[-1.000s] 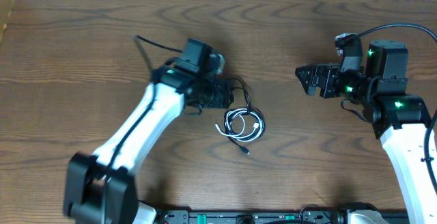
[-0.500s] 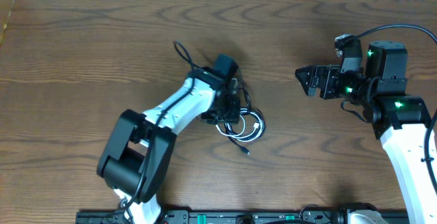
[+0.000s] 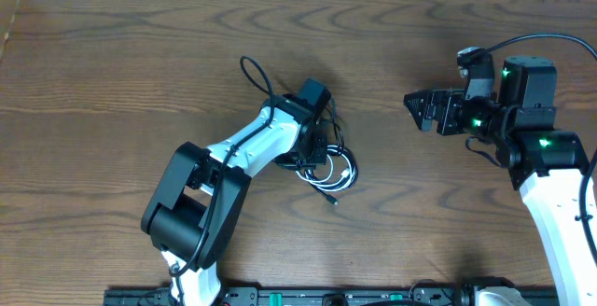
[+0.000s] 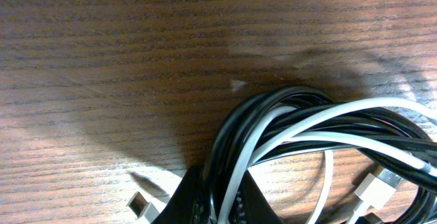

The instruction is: Untangle cables

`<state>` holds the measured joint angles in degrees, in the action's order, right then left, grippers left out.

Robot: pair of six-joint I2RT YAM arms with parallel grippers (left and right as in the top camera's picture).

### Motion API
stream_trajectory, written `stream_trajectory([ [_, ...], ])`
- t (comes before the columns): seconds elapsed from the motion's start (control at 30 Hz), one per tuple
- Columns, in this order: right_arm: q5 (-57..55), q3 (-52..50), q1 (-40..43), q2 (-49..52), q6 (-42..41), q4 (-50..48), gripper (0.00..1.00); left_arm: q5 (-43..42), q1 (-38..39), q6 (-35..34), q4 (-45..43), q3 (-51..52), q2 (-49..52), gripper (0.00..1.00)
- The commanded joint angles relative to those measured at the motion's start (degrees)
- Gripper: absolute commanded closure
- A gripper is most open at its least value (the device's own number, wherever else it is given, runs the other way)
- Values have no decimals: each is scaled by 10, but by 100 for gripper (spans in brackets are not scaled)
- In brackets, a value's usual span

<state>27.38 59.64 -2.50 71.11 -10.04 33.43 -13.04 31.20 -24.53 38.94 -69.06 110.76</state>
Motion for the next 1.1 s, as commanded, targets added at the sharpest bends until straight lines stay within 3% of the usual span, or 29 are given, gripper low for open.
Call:
stream_trajectory([
  [0.0,6,6,-6,22,-20,-5,12,24,-2,-7,0,-10,-9,92],
  [0.43,109,6,-113,177,-85,-173,15,24,-2,-7,2,-12,-207,92],
  [0.63,137,6,-130,197,-138,-250,14,24,-2,-7,17,-12,-210,92],
  [0.87,137,6,-129,200,-187,-266,16,60,-2,-26,31,-11,-210,93],
  [0.97,138,6,-134,201,-182,-258,16,95,-2,-61,43,-11,-210,93],
  [1.07,165,6,-143,201,-121,-236,14,110,-2,-77,52,-11,-210,92],
])
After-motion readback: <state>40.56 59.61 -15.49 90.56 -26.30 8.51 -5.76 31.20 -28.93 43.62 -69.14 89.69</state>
